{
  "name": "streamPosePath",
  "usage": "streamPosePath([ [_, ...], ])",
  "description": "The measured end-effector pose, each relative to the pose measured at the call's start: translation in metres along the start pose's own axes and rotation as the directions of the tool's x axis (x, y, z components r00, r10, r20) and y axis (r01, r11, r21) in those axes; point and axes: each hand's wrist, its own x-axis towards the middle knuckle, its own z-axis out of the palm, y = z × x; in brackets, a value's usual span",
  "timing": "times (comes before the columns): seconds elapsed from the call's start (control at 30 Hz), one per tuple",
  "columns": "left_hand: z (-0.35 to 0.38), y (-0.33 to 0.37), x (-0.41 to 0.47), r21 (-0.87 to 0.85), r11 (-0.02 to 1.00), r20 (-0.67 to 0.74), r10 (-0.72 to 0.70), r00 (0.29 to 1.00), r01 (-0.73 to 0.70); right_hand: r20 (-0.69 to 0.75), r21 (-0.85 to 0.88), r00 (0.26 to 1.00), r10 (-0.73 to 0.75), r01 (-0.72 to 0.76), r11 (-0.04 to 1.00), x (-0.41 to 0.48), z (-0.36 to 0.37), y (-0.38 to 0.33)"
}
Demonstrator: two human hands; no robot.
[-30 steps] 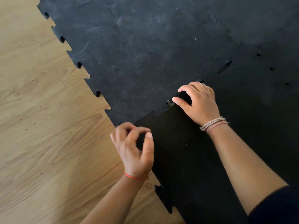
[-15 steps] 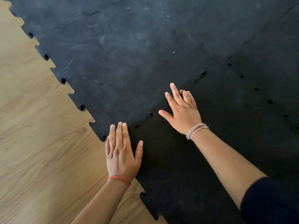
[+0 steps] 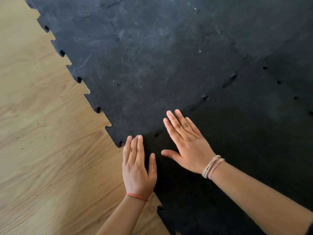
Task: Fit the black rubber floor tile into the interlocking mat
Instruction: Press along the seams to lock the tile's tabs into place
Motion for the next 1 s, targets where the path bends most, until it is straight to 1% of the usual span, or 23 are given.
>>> streamPosePath([
  [0.1, 0.003, -0.006, 0.003, -0.038, 0.998, -0.014, 0.041, 0.999, -0.041, 0.073, -0.081, 0.971, -0.226, 0.231, 0.97, -0.015, 0.007, -0.006],
  [0.17, 0.004, -0.007, 0.005, -0.068, 0.996, -0.021, 0.049, 0.999, -0.051, 0.105, -0.106, 0.944, -0.313, 0.324, 0.94, -0.022, 0.011, -0.002],
  [0.27, 0.008, -0.009, 0.006, -0.074, 0.996, -0.008, 0.05, 0.999, -0.051, 0.1, -0.113, 0.941, -0.324, 0.335, 0.935, -0.021, 0.017, 0.001],
  [0.37, 0.011, -0.01, 0.007, -0.027, 0.999, 0.034, 0.039, 0.999, -0.038, 0.089, -0.106, 0.947, -0.308, 0.317, 0.943, -0.018, 0.022, 0.0],
  [0.47, -0.001, -0.006, 0.008, -0.039, 0.999, 0.145, 0.015, 0.989, -0.009, 0.13, -0.101, 0.949, -0.287, 0.3, 0.949, -0.021, 0.016, -0.003],
  [0.53, -0.015, -0.004, 0.013, -0.047, 0.998, 0.208, 0.052, 0.977, -0.044, 0.144, -0.098, 0.956, -0.256, 0.271, 0.958, -0.02, 0.006, -0.006],
  [0.57, -0.019, -0.007, 0.017, -0.032, 0.998, 0.211, 0.057, 0.976, -0.052, 0.115, -0.096, 0.969, -0.219, 0.23, 0.968, -0.017, 0.003, -0.008],
  [0.6, -0.021, -0.009, 0.021, -0.005, 1.0, 0.185, 0.012, 0.983, -0.011, 0.071, -0.068, 0.987, -0.148, 0.152, 0.986, -0.011, 0.001, -0.01],
  [0.63, -0.022, -0.011, 0.029, 0.024, 0.995, 0.14, -0.1, 0.985, 0.097, 0.02, -0.002, 0.999, -0.035, 0.035, 0.999, -0.002, 0.0, -0.013],
  [0.67, -0.021, -0.011, 0.037, 0.033, 0.965, 0.086, -0.262, 0.961, 0.26, -0.032, 0.085, 0.994, 0.105, -0.102, 0.991, 0.01, -0.002, -0.017],
  [0.7, -0.018, -0.01, 0.047, 0.023, 0.901, 0.04, -0.435, 0.9, 0.434, -0.075, 0.175, 0.963, 0.259, -0.243, 0.954, 0.023, -0.003, -0.02],
  [0.73, -0.015, -0.009, 0.055, 0.01, 0.828, 0.018, -0.561, 0.828, 0.56, -0.104, 0.253, 0.906, 0.41, -0.374, 0.892, 0.036, -0.002, -0.022],
  [0.77, -0.01, -0.008, 0.06, -0.001, 0.786, -0.001, -0.618, 0.786, 0.618, -0.123, 0.297, 0.836, 0.535, -0.483, 0.824, 0.047, 0.002, -0.021],
  [0.8, -0.004, -0.008, 0.061, 0.0, 0.783, -0.033, -0.622, 0.782, 0.622, -0.144, 0.3, 0.776, 0.614, -0.557, 0.774, 0.054, 0.007, -0.02],
  [0.83, 0.001, -0.009, 0.061, 0.019, 0.797, -0.058, -0.602, 0.796, 0.604, -0.168, 0.27, 0.745, 0.645, -0.595, 0.757, 0.057, 0.013, -0.017],
  [0.9, 0.008, -0.01, 0.061, 0.059, 0.812, -0.099, -0.574, 0.813, 0.58, -0.176, 0.182, 0.748, 0.64, -0.614, 0.768, 0.061, 0.023, -0.014],
  [1.0, 0.012, -0.01, 0.061, 0.094, 0.81, -0.12, -0.568, 0.814, 0.579, -0.125, 0.119, 0.771, 0.624, -0.613, 0.781, 0.065, 0.029, -0.013],
])
